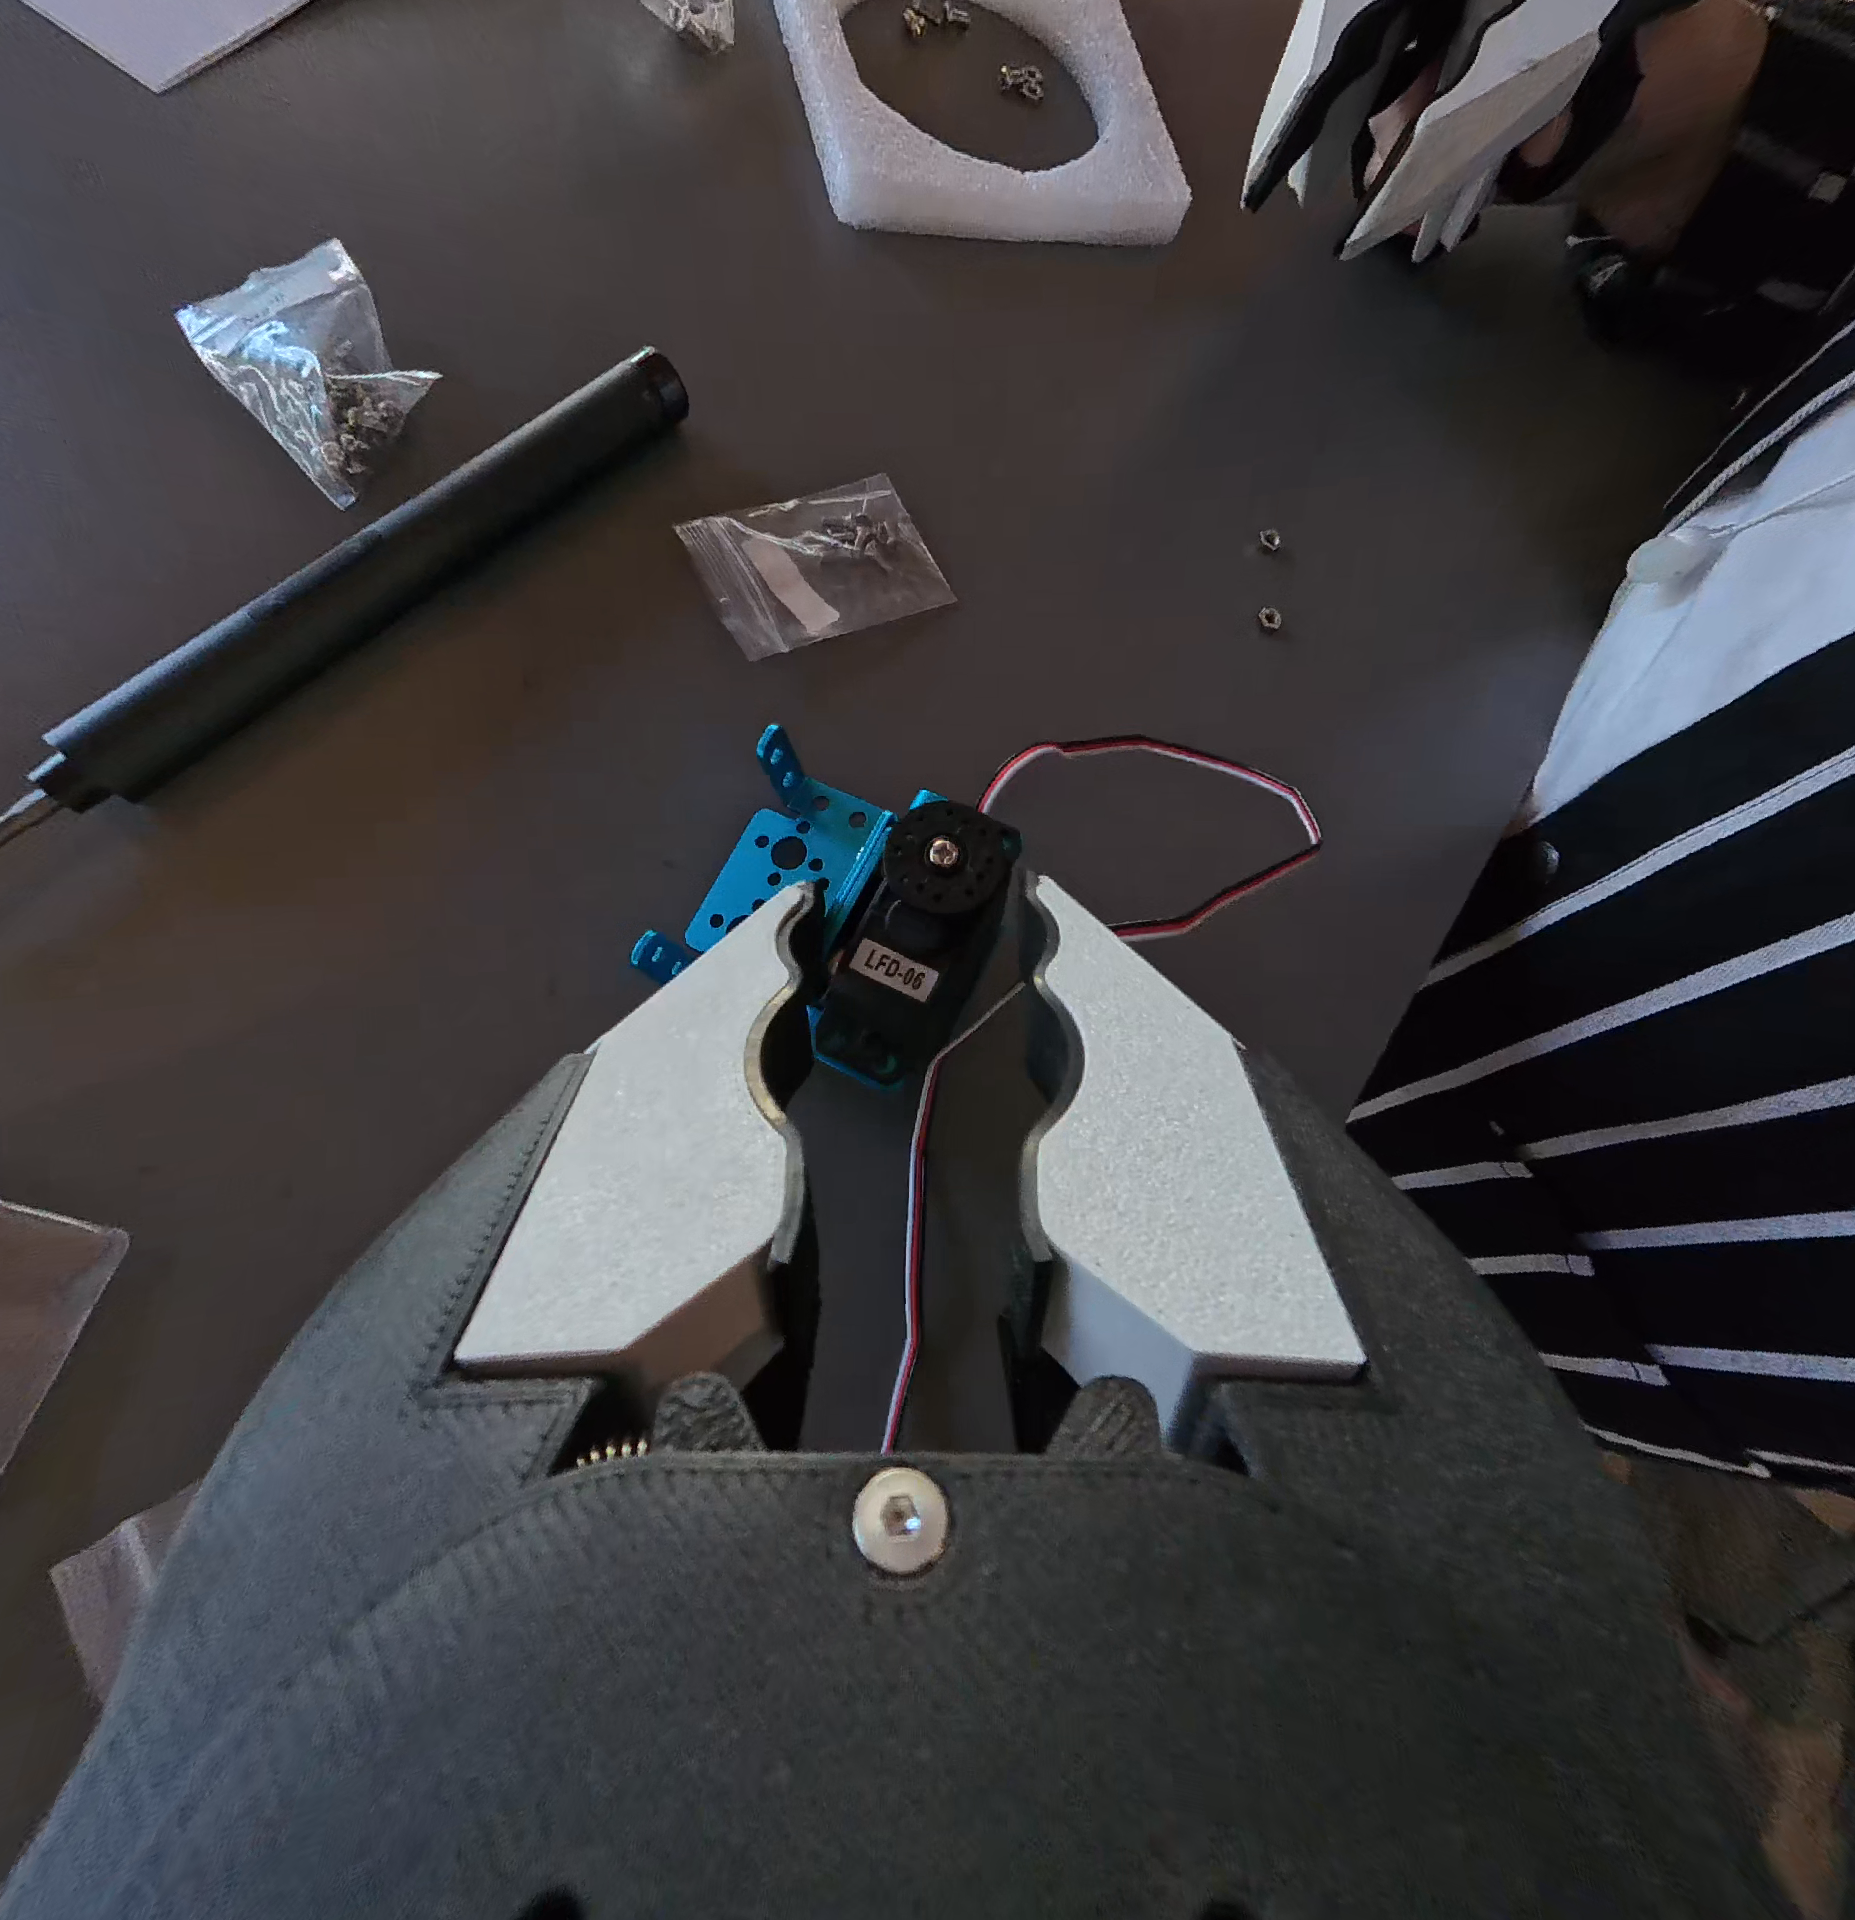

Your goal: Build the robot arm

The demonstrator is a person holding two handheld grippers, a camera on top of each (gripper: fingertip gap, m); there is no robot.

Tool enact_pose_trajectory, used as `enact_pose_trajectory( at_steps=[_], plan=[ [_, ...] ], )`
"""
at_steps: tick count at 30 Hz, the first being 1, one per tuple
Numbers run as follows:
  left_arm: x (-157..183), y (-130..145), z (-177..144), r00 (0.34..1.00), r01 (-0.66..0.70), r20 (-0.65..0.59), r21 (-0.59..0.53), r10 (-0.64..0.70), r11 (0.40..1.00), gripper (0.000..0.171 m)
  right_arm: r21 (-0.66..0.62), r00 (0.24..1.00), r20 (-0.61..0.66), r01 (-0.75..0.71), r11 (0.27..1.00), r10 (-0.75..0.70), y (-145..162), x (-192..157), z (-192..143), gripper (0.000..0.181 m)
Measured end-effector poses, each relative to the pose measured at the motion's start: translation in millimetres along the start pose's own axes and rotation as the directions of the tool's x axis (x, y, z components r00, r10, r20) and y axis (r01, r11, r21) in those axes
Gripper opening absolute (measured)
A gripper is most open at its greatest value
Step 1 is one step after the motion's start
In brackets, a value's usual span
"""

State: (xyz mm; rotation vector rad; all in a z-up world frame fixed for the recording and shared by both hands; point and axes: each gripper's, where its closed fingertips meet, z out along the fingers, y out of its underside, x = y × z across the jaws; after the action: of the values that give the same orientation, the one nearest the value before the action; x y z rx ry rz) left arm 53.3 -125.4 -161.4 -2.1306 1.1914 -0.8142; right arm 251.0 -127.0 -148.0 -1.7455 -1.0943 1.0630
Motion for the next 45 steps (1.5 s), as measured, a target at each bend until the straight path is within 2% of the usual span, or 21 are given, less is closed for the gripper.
enact_pose_trajectory(
  at_steps=[12,19,23,30,33,35,39,41,43,45],
  plan=[
    [0.8,2.9,0.7,1.000,-0.025,-0.020,-0.031,0.024,0.999,0.038,0.007,1.000,-0.003,-0.022,1.000,0.022,-1.0,2.5,-0.1,0.023],
    [-2.6,5.6,6.5,0.993,-0.114,-0.045,-0.162,0.108,0.980,0.034,0.007,0.999,0.004,-0.034,0.999,0.034,-1.2,3.1,0.0,0.023],
    [-3.5,17.5,12.0,0.991,-0.133,-0.067,-0.263,0.119,0.956,0.035,0.010,0.999,0.005,-0.038,0.999,0.038,-1.6,3.2,-0.2,0.023],
    [1.9,9.3,17.5,0.989,-0.147,-0.049,-0.227,0.139,0.963,0.028,0.009,0.999,0.013,-0.047,0.999,0.047,-1.7,3.3,-0.1,0.023],
    [2.2,3.1,15.8,0.995,-0.102,-0.010,-0.165,0.101,0.981,0.027,0.002,0.998,0.015,-0.054,0.999,0.054,-1.0,3.7,0.8,0.023],
    [0.3,-5.8,10.9,0.997,-0.065,0.024,-0.085,0.067,0.994,0.027,-0.004,0.998,0.018,-0.062,0.998,0.062,-0.4,4.2,1.4,0.022],
    [3.5,-45.8,-5.2,0.999,0.036,0.001,0.188,-0.037,0.981,0.027,0.040,0.996,0.028,-0.080,0.996,0.079,-8.6,5.8,2.0,0.021],
    [11.8,-75.5,-17.1,0.992,0.114,-0.089,0.359,-0.087,0.927,0.027,0.045,0.995,0.039,-0.098,0.994,0.096,-16.8,5.3,4.5,0.021],
    [25.4,-106.9,-31.4,0.966,0.218,-0.231,0.510,-0.112,0.832,0.027,0.060,0.994,0.067,-0.088,0.994,0.084,-34.1,-0.8,8.1,0.021],
    [40.6,-132.2,-44.7,0.930,0.301,-0.358,0.603,-0.086,0.738,0.027,0.090,0.995,0.095,-0.047,0.995,0.038,-58.5,-9.4,12.4,0.023]
  ],
)
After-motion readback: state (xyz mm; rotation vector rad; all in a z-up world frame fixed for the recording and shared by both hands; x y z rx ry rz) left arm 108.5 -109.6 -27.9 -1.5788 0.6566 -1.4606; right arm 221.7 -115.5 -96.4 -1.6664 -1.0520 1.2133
